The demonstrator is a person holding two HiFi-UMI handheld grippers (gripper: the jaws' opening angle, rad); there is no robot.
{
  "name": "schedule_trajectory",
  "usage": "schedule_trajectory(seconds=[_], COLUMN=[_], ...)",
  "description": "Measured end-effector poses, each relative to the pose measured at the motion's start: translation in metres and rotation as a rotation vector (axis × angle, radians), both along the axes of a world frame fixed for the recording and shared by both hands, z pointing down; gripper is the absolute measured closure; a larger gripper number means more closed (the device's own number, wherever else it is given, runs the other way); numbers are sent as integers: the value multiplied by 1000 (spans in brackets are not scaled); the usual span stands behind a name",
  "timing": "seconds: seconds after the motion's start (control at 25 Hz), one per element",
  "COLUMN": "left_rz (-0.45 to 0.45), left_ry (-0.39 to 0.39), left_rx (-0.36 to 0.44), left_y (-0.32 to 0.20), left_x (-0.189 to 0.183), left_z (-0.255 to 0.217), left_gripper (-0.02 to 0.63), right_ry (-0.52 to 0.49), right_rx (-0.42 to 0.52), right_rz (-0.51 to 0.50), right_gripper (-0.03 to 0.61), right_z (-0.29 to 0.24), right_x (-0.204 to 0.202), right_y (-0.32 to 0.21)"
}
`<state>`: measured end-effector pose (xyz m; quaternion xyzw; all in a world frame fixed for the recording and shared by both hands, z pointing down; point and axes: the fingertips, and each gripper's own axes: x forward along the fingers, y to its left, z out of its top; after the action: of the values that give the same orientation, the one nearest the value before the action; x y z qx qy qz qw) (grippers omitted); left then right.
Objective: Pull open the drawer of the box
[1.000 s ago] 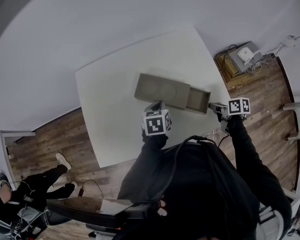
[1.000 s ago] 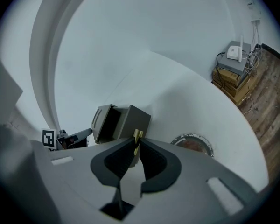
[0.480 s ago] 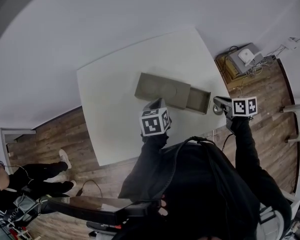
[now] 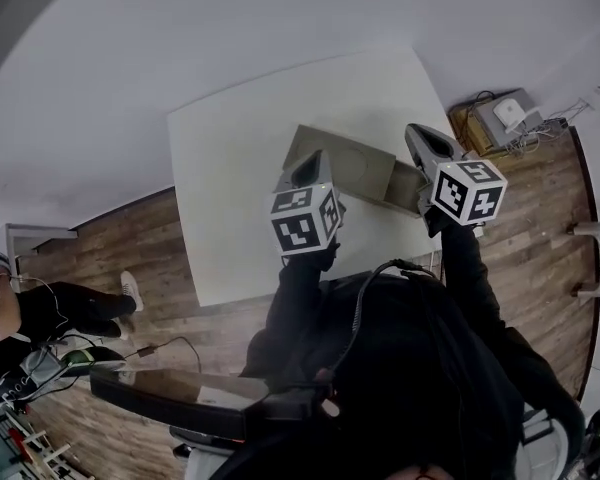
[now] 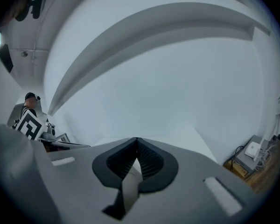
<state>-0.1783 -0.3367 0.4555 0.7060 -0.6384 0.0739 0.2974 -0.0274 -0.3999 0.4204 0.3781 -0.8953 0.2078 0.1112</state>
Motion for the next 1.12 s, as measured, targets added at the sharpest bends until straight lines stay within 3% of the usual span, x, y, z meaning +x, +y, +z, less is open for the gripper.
schedule_trajectory(seconds=[0.2, 0.48, 1.12], left_rz=[-26, -23, -10], left_ry=[-21, -75, -85], left_rx=[46, 64, 69], left_y=[3, 4, 6], left_x=[-10, -10, -14], left_z=[-20, -30, -32], left_gripper=[619, 618, 618], right_ry=[-2, 6, 26], right_rx=[103, 158, 170], right_rz=[-6, -9, -7], right_gripper=[578, 578, 578], right_z=[-22, -39, -39], right_x=[-28, -36, -35], right_y=[10, 17, 17])
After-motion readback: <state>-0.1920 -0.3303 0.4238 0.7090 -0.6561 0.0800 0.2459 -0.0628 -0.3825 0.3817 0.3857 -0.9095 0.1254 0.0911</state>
